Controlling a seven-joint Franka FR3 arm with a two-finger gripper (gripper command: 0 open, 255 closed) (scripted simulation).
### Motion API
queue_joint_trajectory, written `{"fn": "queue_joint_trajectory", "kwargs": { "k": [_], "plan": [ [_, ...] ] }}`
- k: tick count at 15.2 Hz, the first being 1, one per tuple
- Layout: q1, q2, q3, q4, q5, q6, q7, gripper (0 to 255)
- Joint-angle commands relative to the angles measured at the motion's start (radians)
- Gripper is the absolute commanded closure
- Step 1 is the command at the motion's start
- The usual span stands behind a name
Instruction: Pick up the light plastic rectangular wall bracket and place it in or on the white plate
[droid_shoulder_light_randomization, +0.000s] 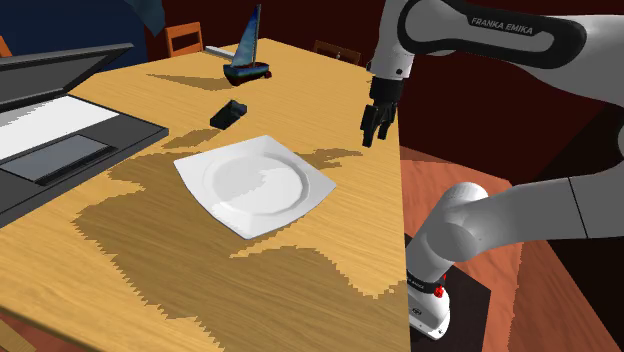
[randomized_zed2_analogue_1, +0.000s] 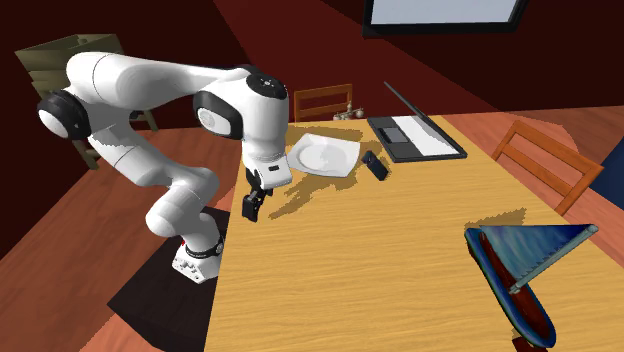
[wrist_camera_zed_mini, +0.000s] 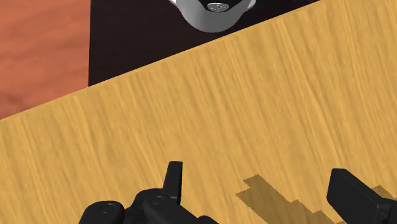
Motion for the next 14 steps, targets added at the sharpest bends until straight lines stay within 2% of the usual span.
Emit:
{"fn": "queue_joint_trajectory", "kwargs": {
  "k": [1, 8, 14],
  "plan": [
    [0.000, 0.000, 0.000, 0.000, 0.000, 0.000, 0.000, 0],
    [0.049, 0.183, 0.101, 0.169, 0.079, 0.051, 0.111, 0],
    [0.078, 0.353, 0.177, 0.353, 0.109, 0.072, 0.204, 0]
  ]
}}
